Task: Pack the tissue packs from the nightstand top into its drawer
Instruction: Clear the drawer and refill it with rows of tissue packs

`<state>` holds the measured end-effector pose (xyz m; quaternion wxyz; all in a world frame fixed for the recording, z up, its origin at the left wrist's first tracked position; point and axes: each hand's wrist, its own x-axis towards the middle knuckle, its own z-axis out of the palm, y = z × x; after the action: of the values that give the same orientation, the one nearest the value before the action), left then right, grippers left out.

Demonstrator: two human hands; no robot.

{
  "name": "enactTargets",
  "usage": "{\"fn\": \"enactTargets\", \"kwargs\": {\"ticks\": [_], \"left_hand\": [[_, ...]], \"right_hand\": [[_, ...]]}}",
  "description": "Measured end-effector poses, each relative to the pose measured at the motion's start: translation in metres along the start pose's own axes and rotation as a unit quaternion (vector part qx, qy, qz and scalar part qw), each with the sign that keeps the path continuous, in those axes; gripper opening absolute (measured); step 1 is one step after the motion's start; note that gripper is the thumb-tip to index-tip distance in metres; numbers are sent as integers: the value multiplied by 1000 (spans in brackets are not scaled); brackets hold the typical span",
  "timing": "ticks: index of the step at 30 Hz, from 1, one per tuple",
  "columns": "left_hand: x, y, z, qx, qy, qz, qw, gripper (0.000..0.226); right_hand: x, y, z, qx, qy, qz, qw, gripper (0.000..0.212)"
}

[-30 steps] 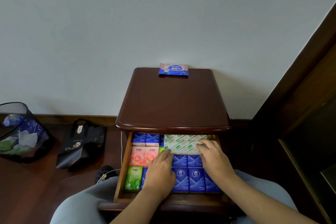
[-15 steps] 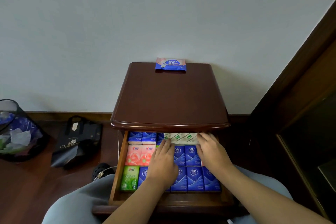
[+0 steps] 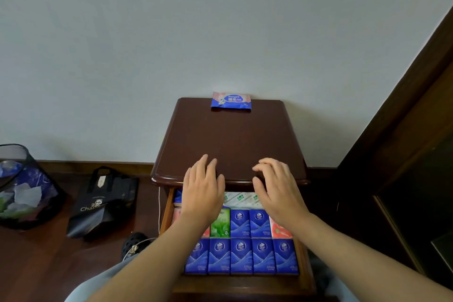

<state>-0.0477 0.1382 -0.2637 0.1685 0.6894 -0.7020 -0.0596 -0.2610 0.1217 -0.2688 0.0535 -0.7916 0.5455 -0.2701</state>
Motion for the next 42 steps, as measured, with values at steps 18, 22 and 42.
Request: {"fn": "enactTargets", "kwargs": {"ticks": [18, 22, 42], "left_hand": [[148, -38, 41, 78, -49, -43, 995, 71], [160, -36, 44, 66, -39, -36, 996, 71], [3, -13, 25, -208, -22, 4, 978, 65]], "right_hand": [[257, 47, 107, -131, -35, 119, 984, 84], [299, 57, 120, -143, -27, 102, 984, 77], [41, -10, 11, -80, -134, -4, 988, 79]]}}
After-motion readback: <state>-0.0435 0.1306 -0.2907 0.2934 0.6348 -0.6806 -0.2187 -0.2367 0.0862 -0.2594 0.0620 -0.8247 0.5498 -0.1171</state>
